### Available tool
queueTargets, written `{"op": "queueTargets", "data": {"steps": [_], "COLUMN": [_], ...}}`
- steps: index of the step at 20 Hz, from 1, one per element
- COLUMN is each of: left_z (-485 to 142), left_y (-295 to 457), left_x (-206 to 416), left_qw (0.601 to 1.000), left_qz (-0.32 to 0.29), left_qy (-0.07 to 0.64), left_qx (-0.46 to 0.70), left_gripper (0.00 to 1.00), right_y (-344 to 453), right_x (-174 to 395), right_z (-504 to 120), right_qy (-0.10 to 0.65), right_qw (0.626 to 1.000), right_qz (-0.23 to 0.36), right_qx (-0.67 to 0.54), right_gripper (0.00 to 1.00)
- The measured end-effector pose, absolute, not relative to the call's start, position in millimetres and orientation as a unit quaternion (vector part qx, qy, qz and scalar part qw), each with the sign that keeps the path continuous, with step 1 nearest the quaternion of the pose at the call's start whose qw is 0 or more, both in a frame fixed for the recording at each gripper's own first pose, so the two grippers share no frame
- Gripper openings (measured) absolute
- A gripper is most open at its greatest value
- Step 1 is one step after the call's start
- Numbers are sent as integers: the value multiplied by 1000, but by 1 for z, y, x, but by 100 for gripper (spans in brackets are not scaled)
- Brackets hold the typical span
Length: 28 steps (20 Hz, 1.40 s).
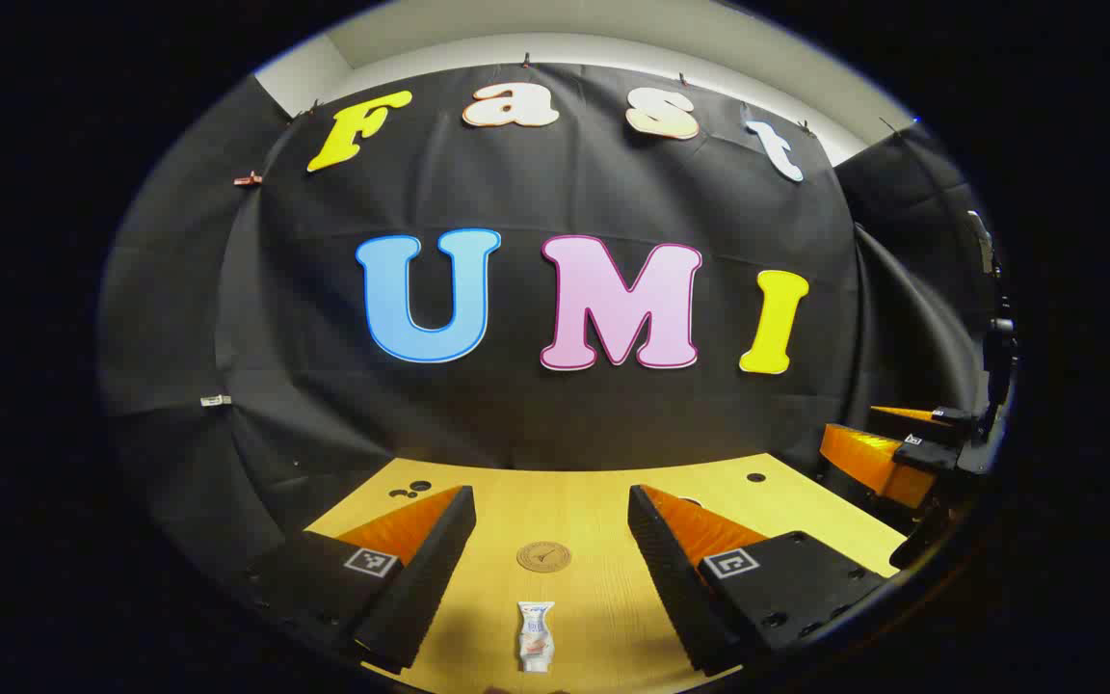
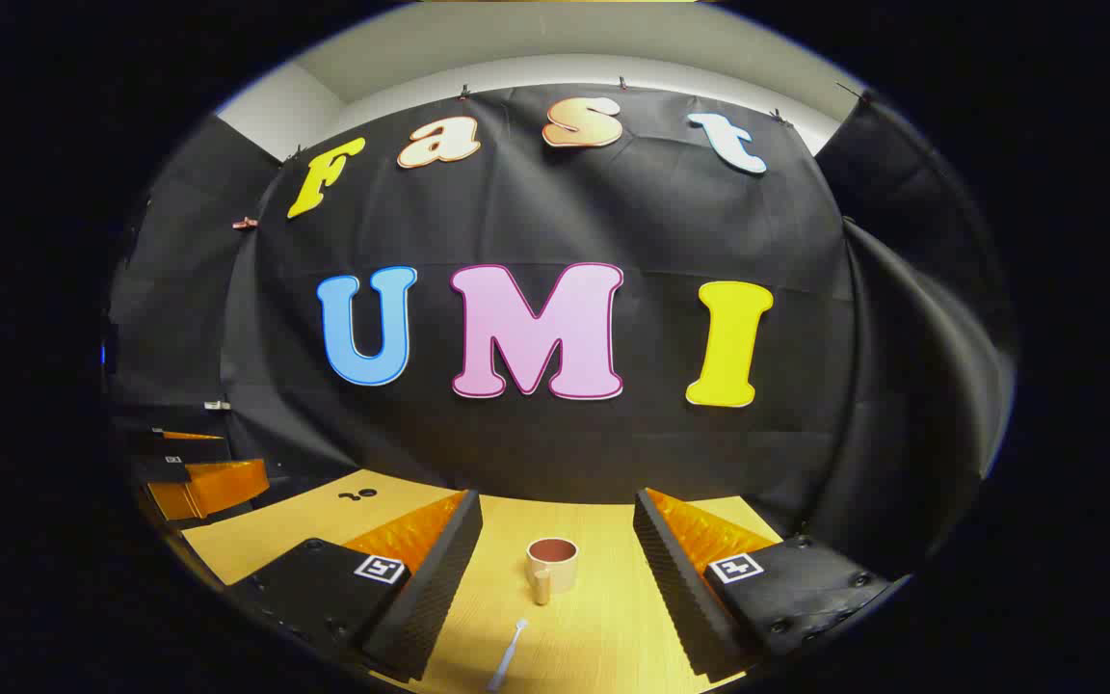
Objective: Put the toothbrush and toothpaste on the desktop into the cup, then pick up the cup and place it on the coaster on the desktop.
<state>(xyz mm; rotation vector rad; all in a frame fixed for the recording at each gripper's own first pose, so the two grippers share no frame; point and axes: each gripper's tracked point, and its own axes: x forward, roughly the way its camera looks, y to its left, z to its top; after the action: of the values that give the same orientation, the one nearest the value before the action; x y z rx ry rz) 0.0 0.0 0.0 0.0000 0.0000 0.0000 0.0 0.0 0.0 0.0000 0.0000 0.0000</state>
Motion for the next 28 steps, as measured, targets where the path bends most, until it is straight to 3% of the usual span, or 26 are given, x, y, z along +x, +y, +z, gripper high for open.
{"op": "queueTargets", "data": {"steps": [19, 28], "left_z": [-41, -89], "left_y": [18, 29], "left_x": [8, 36], "left_qw": [999, 991], "left_qz": [2, 23], "left_qy": [38, 126], "left_qx": [14, -23], "left_gripper": [99, 99], "right_y": [6, -14], "right_x": [8, 27], "right_z": [-19, -57], "right_qy": [36, 95], "right_qw": [999, 995], "right_qz": [-5, -3], "right_qx": [26, 40], "right_gripper": [97, 98]}}
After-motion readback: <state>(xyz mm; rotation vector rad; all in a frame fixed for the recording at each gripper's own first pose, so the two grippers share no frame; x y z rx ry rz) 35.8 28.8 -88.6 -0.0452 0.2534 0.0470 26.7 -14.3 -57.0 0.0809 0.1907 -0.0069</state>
